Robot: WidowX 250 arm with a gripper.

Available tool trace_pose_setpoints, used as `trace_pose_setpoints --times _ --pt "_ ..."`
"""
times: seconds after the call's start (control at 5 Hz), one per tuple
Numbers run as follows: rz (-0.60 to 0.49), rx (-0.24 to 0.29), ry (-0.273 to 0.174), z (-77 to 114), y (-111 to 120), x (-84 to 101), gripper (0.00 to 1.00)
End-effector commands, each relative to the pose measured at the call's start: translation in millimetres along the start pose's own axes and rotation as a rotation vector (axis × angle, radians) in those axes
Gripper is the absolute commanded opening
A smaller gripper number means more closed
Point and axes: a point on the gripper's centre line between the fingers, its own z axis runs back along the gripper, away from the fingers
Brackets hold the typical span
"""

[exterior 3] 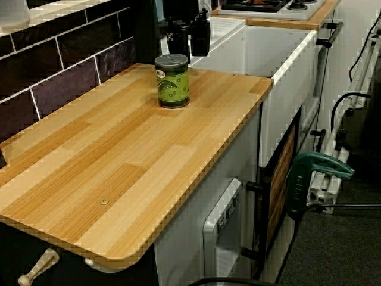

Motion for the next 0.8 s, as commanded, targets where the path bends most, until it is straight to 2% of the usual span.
trace_pose_setpoints --times 0.0,0.6 --pt "0.001 -0.009 -0.035 19.8 22.6 -1.5 1.00" --pt "0.025 -0.010 0.000 20.2 66.6 -8.5 1.00"
